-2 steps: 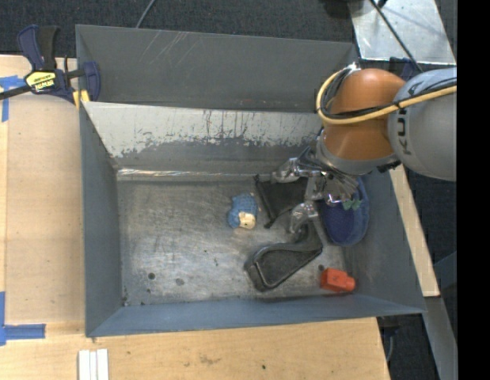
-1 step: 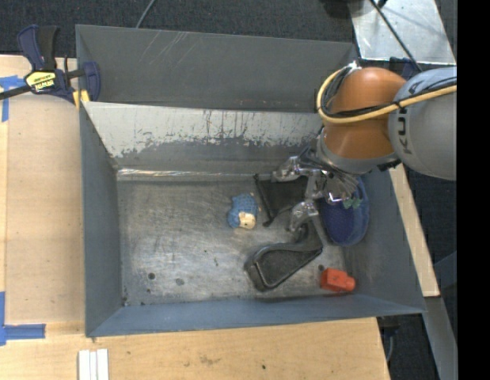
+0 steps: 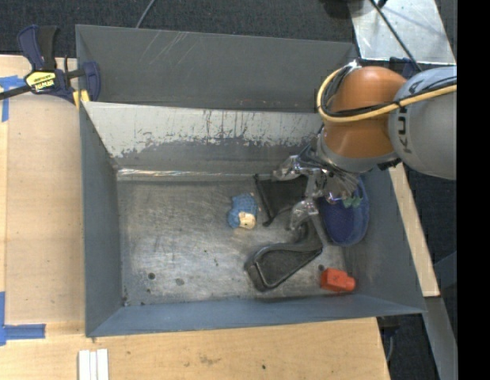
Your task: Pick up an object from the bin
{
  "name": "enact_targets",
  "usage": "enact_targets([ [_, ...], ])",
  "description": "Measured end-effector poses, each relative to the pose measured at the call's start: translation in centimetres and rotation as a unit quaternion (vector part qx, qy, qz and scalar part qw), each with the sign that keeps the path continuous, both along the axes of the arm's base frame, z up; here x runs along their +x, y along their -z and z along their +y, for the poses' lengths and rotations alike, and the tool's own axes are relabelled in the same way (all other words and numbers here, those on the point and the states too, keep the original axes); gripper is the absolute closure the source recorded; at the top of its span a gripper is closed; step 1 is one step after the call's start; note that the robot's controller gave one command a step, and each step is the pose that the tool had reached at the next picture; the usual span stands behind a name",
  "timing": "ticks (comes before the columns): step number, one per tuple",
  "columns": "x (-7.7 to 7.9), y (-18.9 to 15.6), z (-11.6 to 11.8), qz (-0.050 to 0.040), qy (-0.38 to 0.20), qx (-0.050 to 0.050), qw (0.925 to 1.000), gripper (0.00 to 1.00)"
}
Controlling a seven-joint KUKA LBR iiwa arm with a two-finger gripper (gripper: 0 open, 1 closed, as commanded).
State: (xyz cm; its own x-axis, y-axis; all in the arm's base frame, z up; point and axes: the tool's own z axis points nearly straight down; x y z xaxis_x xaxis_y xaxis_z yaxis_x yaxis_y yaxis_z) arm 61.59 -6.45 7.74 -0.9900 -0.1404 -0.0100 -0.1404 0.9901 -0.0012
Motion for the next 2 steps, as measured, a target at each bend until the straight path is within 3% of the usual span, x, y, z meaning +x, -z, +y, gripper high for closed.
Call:
enact_targets([
  [1, 0.16, -0.09, -0.02, -0.0009, 0.000, 0.000, 1.0000, 0.00],
  [2, 0.46, -0.46, -0.04, -0.0052, 0.000, 0.000, 1.0000, 1.00],
])
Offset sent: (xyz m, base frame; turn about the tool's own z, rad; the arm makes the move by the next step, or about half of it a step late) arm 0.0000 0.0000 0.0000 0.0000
